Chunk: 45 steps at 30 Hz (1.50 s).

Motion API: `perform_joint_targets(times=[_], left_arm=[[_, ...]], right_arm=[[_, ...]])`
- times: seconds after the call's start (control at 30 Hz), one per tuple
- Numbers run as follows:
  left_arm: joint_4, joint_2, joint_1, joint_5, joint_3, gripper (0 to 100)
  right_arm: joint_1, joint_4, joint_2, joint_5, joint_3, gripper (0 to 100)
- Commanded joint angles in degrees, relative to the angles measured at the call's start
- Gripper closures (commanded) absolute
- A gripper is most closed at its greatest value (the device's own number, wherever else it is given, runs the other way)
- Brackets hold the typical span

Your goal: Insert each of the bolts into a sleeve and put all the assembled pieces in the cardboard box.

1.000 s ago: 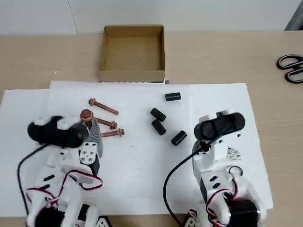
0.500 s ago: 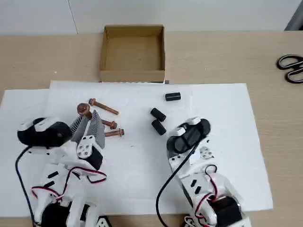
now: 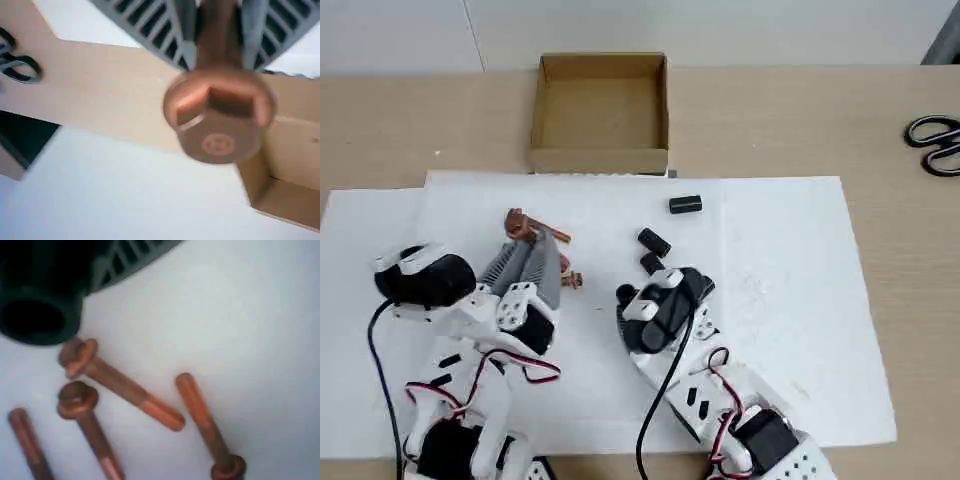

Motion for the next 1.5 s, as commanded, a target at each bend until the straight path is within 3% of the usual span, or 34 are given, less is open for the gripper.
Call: perform_joint_targets(times=[0.0,0.6,1.47], left_arm=[[-1.8,-0.5,4.0,1.1,-0.3,99],[-1.8,-0.3,11.1,1.2,1.9,99],[-1.1,-0.5,12.7,0.9,7.5,99]], right_arm=[[-1.5,-3.8,-0.7,0.5,0.5,99.7],[-1.6,-4.8,-0.7,0.6,-0.1,99.7],[-4.5,-4.7,-0.5,0.7,-4.0,99.7]])
